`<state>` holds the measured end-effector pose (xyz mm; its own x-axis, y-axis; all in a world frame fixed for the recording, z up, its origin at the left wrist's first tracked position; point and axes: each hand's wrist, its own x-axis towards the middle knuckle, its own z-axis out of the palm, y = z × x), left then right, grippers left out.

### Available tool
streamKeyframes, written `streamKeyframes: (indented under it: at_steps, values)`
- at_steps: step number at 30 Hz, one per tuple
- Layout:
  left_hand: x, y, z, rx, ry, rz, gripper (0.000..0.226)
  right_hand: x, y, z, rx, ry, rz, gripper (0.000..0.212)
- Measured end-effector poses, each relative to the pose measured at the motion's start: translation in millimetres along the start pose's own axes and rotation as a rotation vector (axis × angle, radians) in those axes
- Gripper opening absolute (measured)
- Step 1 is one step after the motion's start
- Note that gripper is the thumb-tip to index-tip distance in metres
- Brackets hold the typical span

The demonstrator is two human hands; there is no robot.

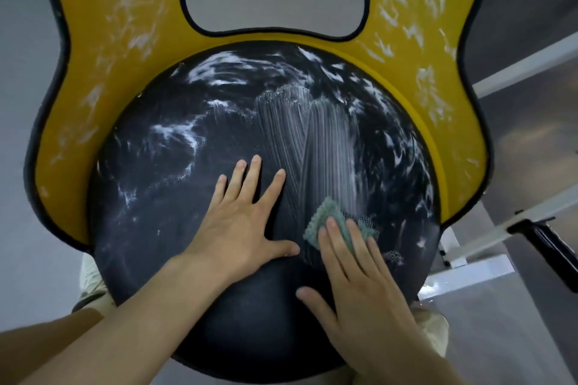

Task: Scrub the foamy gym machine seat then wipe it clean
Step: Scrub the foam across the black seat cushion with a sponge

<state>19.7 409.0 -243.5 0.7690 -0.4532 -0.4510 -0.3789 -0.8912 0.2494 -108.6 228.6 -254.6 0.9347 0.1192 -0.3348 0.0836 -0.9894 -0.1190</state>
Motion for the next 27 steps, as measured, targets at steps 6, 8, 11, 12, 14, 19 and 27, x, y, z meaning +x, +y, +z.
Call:
streamKeyframes:
  at_steps: [6, 8, 11, 12, 14, 19, 27]
  values:
    - [-5.1, 11.7, 6.9, 0.053, -0.016, 0.037, 0.116, 70.6, 45.8, -36.0, -0.051, -0.007, 0.012, 0.093]
    - [-5.0, 13.0, 6.7, 0.066, -0.018, 0.043, 0.116, 113.4, 63.2, -50.7, -0.071, 0.009, 0.072, 0.094]
    - [-3.8, 15.0, 5.3, 0.067, -0.027, 0.048, 0.117, 156.4, 74.8, -71.7, 0.019, -0.015, 0.142, 0.095]
    - [-3.0, 15.4, 4.9, 0.07, -0.03, 0.051, 0.117, 159.5, 74.0, -73.7, 0.05, -0.014, 0.159, 0.095]
    - [-1.4, 16.3, 4.8, 0.076, -0.027, 0.057, 0.118, 148.5, 65.3, -72.6, 0.086, 0.011, 0.185, 0.096]
    - [-0.6, 13.8, 7.3, 0.054, -0.006, 0.066, 0.119, 42.6, 13.5, -30.0, 0.095, 0.026, 0.123, 0.098]
    - [1.0, 12.0, 11.1, 0.028, 0.016, 0.062, 0.118, 37.0, 21.9, -26.1, 0.043, -0.043, 0.068, 0.1]
